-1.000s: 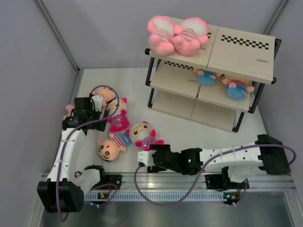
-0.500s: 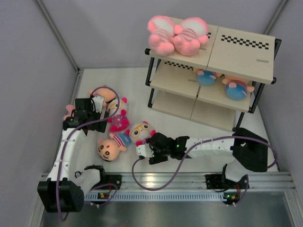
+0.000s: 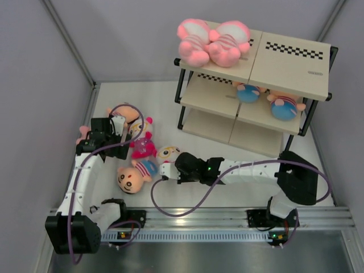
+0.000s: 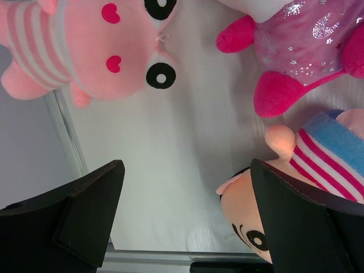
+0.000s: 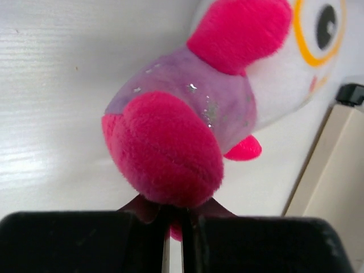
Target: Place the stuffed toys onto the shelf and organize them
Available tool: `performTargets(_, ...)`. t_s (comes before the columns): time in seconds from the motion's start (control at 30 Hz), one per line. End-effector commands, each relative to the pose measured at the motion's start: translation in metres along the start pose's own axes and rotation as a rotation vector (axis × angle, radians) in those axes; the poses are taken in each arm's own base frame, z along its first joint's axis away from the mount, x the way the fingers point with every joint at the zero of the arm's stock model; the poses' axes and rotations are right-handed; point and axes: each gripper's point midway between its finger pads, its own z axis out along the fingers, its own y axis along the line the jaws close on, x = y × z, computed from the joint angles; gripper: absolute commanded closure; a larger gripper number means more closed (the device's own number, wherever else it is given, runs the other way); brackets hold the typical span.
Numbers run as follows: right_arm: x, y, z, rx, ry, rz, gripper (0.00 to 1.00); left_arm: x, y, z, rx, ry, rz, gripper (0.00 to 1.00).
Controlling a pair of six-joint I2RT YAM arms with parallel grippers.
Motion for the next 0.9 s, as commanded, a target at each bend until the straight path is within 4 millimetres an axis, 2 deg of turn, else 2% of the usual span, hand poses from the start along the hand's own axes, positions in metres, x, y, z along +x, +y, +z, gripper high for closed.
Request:
performTargets(0.0, -0.018, -0.026, -0.050, 0.076, -0.062, 0.071, 1.00, -0.008, 0.003, -0.004, -0.008, -0.026, -0.003, 0.01)
performTargets(0.1, -0.019, -0.043, -0.084, 0.142, -0.082, 0.098, 1.00, -0.009, 0.004, -0.005, -0.011, -0.031, -0.005, 0.01)
performTargets(0.17, -0.009, -0.056, -0.106, 0.215, -0.054, 0.111, 1.00, -0.008, 0.004, -0.006, -0.013, -0.034, -0.005, 0.01)
performTargets(0.23, 0.005, -0.067, -0.119, 0.293, -0.010, 0.120, 1.00, -0.007, 0.003, -0.006, -0.013, -0.031, -0.005, 0.01)
performTargets(0.3, 0.019, -0.071, -0.120, 0.318, 0.039, 0.128, 1.00, -0.006, 0.003, -0.005, -0.011, -0.030, -0.003, 0.01)
performTargets(0.33, 0.027, -0.072, -0.115, 0.330, 0.076, 0.155, 1.00, -0.006, 0.003, -0.005, -0.011, -0.030, -0.003, 0.02)
performTargets(0.4, 0.040, -0.087, -0.113, 0.386, 0.136, 0.240, 1.00, -0.005, 0.003, -0.005, -0.010, -0.027, -0.003, 0.01)
performTargets(0.43, 0.047, -0.090, -0.103, 0.397, 0.180, 0.254, 1.00, -0.005, 0.003, -0.005, -0.014, -0.027, -0.006, 0.01)
performTargets(0.5, 0.048, -0.111, -0.100, 0.470, 0.199, 0.328, 1.00, -0.005, 0.004, -0.005, -0.016, -0.028, -0.006, 0.02)
performTargets(0.53, 0.050, -0.116, -0.089, 0.480, 0.223, 0.345, 1.00, -0.005, 0.003, -0.006, -0.016, -0.030, -0.007, 0.01)
performTargets(0.6, 0.045, -0.142, -0.085, 0.547, 0.206, 0.423, 1.00, -0.004, 0.004, -0.008, -0.018, -0.027, -0.008, 0.01)
performTargets(0.63, 0.055, -0.147, -0.071, 0.573, 0.256, 0.445, 1.00, -0.004, 0.004, -0.009, -0.019, -0.030, -0.008, 0.01)
performTargets(0.67, 0.056, -0.167, -0.071, 0.624, 0.263, 0.483, 1.00, -0.004, 0.004, -0.010, -0.022, -0.033, -0.009, 0.01)
performTargets(0.7, 0.062, -0.177, -0.069, 0.677, 0.300, 0.493, 1.00, -0.004, 0.004, -0.011, -0.021, -0.031, -0.007, 0.01)
performTargets(0.73, 0.071, -0.180, -0.053, 0.689, 0.357, 0.481, 1.00, -0.004, 0.004, -0.012, -0.023, -0.037, -0.006, 0.01)
performTargets(0.77, 0.070, -0.193, -0.052, 0.726, 0.360, 0.495, 1.00, -0.004, 0.004, -0.013, -0.022, -0.041, -0.006, 0.01)
performTargets(0.8, 0.072, -0.199, -0.047, 0.758, 0.372, 0.496, 1.00, -0.004, 0.004, -0.014, -0.022, -0.041, -0.006, 0.01)
performTargets(0.83, 0.078, -0.199, -0.034, 0.759, 0.395, 0.494, 1.00, -0.004, 0.004, -0.014, -0.024, -0.042, -0.006, 0.01)
performTargets(0.87, 0.079, -0.206, -0.031, 0.774, 0.394, 0.508, 1.00, -0.004, 0.005, -0.014, -0.024, -0.042, -0.005, 0.01)
